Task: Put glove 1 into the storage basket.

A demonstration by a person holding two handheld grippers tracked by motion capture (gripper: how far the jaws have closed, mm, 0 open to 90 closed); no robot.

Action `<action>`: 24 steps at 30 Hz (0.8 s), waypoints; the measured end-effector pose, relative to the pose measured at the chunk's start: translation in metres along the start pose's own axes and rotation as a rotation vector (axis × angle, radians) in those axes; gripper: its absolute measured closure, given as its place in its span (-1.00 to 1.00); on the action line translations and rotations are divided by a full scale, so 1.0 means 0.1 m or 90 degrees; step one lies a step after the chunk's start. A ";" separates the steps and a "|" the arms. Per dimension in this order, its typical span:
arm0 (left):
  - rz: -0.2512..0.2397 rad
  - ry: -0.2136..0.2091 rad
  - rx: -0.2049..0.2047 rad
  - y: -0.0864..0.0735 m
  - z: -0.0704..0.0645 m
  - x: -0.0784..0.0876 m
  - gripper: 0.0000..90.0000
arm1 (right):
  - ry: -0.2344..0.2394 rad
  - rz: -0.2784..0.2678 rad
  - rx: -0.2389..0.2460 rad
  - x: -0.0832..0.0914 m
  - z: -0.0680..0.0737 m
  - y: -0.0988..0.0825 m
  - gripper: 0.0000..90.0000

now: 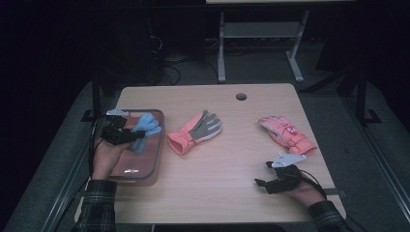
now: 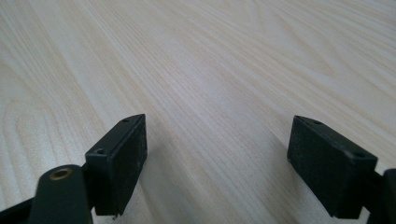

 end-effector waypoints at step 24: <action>0.094 0.021 0.046 -0.15 0.25 -0.46 0.20 | -0.001 0.000 0.002 -0.01 0.00 0.00 -0.58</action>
Point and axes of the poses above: each handheld gripper's, and its own axes: x roughly backward along the jaws, y roughly out of its top, z roughly to its left, the point moved 3 cm from there along -x, roughly forward along the jaws, and after that the axes turned 11 degrees about x, right-handed, at the moved point
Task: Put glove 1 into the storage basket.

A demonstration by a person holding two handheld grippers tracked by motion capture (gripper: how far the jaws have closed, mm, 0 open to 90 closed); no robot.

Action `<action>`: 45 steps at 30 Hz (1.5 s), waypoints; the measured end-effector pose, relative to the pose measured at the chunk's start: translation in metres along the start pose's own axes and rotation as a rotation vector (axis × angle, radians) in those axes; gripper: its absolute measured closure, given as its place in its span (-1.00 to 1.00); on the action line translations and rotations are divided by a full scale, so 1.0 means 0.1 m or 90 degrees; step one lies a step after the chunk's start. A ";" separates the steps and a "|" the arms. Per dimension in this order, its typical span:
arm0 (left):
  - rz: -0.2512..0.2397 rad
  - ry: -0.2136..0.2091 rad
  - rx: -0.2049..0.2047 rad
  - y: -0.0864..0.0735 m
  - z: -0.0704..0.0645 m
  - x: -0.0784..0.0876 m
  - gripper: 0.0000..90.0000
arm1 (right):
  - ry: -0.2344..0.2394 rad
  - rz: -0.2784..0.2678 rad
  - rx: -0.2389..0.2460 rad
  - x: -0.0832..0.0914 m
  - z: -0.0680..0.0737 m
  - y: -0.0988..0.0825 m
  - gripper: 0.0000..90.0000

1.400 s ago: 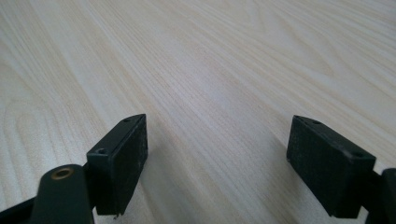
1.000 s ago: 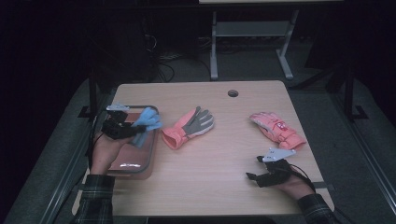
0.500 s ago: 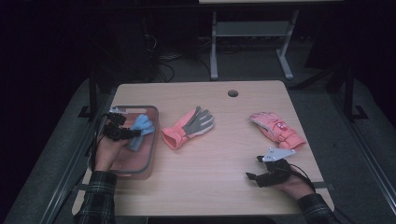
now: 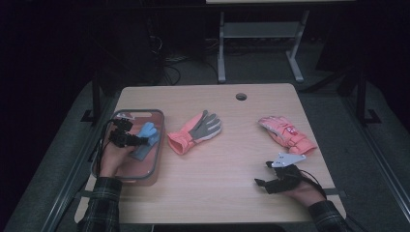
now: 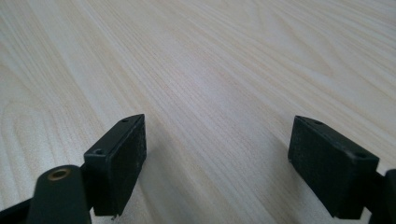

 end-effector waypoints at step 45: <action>-0.090 -0.193 -0.125 0.11 -1.10 0.41 -0.30 | -0.001 0.004 -0.002 0.00 0.00 0.00 -0.63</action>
Point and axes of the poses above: each handheld gripper's, and its own axes: x roughly backward along the jaws, y roughly out of its top, z roughly to its left, the point moved 3 cm from there along -x, roughly forward along the jaws, and after that the axes turned 11 degrees about x, right-handed, at the moved point
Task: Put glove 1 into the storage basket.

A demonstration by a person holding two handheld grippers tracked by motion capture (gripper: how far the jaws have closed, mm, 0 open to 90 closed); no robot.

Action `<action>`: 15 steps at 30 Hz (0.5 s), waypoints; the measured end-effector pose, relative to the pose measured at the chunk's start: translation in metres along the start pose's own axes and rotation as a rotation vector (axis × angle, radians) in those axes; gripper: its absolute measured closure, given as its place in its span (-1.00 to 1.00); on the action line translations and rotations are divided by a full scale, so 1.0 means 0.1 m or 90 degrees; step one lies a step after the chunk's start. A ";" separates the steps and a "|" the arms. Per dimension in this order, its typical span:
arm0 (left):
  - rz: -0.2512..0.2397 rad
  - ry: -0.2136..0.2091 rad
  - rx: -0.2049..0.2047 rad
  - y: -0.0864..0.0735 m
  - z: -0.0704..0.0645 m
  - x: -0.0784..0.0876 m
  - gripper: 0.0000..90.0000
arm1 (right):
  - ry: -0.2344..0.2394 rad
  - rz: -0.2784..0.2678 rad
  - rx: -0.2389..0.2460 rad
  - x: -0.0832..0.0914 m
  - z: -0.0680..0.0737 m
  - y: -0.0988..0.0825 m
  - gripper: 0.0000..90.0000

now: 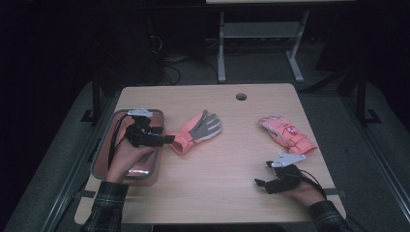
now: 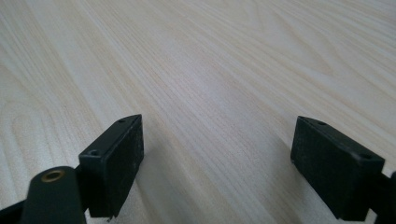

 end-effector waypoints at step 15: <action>0.035 0.005 -0.065 0.17 -0.37 -0.45 0.99 | 0.000 0.000 0.000 0.00 0.00 0.00 -0.63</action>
Point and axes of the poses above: each handheld gripper's, and its own axes: x roughly backward along the jaws, y roughly out of its top, z roughly to its left, the point moved 3 cm from there along -x, roughly forward along the jaws, and after that the axes turned 11 degrees about x, right-handed, at the moved point
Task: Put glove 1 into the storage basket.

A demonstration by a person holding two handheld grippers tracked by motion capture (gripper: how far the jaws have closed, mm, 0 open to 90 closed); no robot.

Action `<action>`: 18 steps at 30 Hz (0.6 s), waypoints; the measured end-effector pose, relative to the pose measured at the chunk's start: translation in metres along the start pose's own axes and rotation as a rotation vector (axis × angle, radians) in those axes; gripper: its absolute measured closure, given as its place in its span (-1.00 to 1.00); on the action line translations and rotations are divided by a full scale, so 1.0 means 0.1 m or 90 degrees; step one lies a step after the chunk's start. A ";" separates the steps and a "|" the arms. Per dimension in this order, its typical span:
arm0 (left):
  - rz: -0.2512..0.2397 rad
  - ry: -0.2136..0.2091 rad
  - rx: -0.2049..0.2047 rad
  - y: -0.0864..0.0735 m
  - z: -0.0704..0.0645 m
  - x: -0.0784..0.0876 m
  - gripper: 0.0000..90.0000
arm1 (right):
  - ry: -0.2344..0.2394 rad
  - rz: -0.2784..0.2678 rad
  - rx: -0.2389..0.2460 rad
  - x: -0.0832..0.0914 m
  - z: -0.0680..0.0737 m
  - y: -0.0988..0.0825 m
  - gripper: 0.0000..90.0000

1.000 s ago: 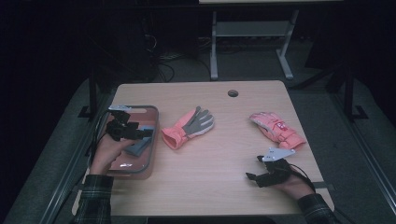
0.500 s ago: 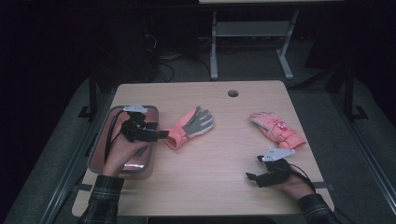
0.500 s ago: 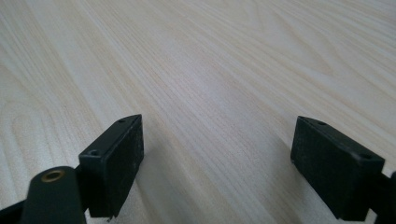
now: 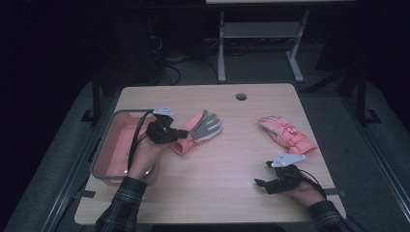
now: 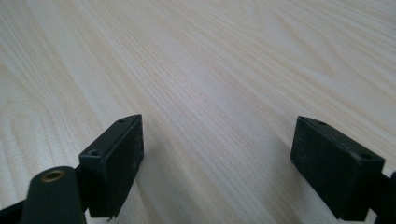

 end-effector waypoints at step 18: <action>0.036 0.085 -0.022 0.22 0.13 -0.81 0.99 | 0.001 0.000 0.001 0.00 0.00 0.00 -0.63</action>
Point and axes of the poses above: each handheld gripper's, and its own axes: x roughly backward along the jaws, y roughly out of its top, z roughly to its left, the point moved 3 cm from there along -x, roughly forward along the jaws, and after that the axes turned 11 degrees about x, right-handed, at the moved point
